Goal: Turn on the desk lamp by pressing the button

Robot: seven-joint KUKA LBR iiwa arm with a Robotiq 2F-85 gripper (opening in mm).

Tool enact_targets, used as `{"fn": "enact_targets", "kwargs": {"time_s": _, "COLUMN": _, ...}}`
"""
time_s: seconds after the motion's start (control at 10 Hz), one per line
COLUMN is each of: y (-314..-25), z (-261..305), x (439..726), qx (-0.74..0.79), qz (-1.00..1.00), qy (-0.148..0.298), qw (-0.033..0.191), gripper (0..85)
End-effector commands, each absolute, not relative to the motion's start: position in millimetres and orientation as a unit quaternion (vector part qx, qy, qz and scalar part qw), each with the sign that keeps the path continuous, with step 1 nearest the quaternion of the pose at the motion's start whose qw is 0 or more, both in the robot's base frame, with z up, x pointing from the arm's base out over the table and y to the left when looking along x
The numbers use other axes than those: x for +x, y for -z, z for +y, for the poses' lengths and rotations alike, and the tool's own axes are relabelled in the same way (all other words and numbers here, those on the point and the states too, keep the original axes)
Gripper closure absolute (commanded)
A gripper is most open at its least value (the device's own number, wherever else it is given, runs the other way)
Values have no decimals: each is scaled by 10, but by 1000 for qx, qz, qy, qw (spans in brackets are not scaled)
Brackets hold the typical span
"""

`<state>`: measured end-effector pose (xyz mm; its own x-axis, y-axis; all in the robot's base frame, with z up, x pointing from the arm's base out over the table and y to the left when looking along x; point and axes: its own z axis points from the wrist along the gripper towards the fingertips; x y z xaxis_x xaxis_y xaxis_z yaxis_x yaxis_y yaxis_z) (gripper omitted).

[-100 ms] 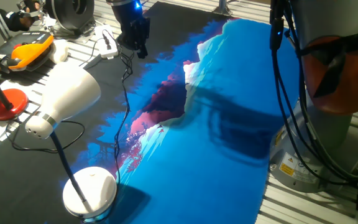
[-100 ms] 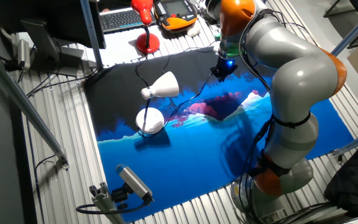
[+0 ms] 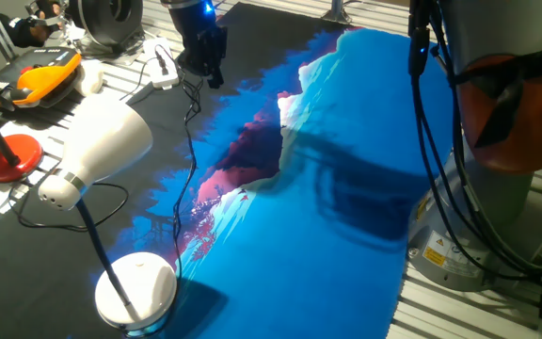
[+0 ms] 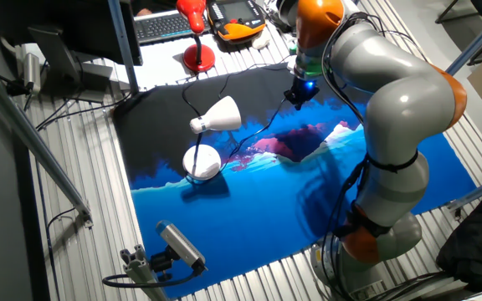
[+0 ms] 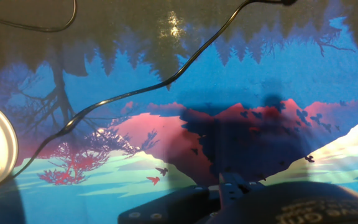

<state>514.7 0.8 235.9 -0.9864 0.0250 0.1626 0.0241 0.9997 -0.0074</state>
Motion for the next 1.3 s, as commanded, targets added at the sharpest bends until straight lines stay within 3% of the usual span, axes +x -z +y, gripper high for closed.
{"fn": "enact_targets", "kwargs": {"time_s": 0.0, "y": -2359, "z": 7, "x": 5146, "qx": -12, "qz": -997, "qy": -3, "qw": 82, "gripper": 850}}
{"fn": "enact_targets", "kwargs": {"time_s": 1.0, "y": -2359, "z": 8, "x": 5139, "qx": -15, "qz": -997, "qy": -3, "qw": 75, "gripper": 850}}
{"fn": "enact_targets", "kwargs": {"time_s": 1.2, "y": -2359, "z": 8, "x": 5139, "qx": -31, "qz": -997, "qy": 17, "qw": 66, "gripper": 850}}
